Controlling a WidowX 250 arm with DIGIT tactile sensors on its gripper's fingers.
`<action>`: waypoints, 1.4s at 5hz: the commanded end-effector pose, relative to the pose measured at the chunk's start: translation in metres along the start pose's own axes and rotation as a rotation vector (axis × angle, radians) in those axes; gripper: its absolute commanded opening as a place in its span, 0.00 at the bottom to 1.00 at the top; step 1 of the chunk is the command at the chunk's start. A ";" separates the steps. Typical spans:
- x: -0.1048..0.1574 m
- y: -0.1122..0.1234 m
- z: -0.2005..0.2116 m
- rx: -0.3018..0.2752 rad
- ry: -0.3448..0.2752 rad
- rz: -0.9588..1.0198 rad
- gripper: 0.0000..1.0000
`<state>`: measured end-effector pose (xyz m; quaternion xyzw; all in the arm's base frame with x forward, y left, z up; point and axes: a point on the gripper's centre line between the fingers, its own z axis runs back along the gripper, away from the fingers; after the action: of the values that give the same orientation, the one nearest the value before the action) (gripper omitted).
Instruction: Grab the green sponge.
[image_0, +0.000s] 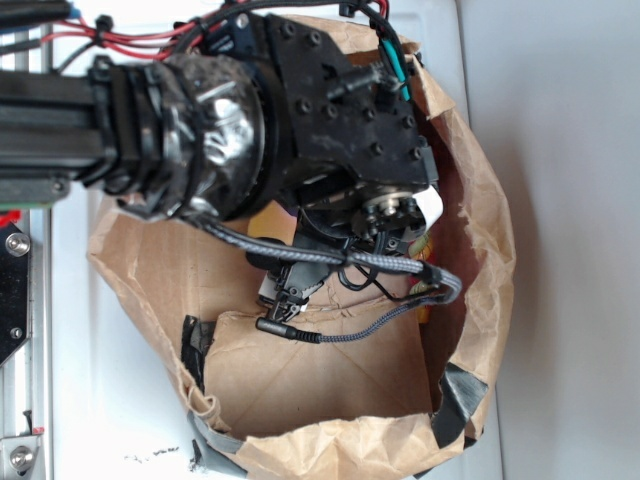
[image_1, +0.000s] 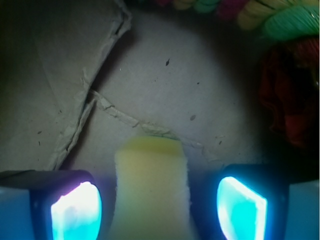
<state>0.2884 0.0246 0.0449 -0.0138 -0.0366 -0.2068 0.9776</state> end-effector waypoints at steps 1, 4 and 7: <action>-0.016 -0.071 -0.011 0.002 0.011 -0.019 1.00; -0.013 -0.074 -0.024 0.009 0.053 0.014 0.00; -0.012 -0.067 -0.018 0.017 -0.004 0.063 0.00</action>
<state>0.2471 -0.0288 0.0202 -0.0099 -0.0255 -0.1733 0.9845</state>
